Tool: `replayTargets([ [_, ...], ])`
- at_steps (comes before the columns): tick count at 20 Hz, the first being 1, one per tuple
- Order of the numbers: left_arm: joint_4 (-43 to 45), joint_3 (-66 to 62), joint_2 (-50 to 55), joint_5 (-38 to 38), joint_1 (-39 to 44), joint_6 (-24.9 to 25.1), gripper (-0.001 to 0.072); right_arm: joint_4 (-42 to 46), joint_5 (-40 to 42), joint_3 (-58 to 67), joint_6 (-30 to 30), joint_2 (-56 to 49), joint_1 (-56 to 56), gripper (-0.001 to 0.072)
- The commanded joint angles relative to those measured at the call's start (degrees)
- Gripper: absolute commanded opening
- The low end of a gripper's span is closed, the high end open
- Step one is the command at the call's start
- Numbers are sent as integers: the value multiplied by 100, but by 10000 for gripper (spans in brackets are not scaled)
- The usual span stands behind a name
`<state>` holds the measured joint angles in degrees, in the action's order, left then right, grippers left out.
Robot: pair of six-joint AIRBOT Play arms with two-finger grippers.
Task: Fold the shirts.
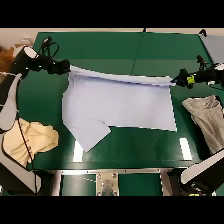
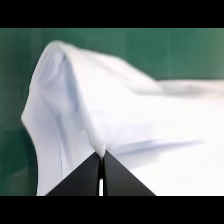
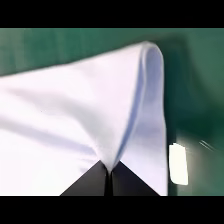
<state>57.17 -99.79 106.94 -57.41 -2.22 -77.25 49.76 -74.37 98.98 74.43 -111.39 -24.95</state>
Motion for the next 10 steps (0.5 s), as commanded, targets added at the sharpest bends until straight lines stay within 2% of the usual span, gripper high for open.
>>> replayTargets([
  [1, 293, 2, 203, -776, 17, -74, 25, 590, -365, -74, 61, -4, -22, 12],
  [10, 350, 164, 426, -981, 39, -232, 25, 603, -103, -728, 13, -4, 11, 13],
])
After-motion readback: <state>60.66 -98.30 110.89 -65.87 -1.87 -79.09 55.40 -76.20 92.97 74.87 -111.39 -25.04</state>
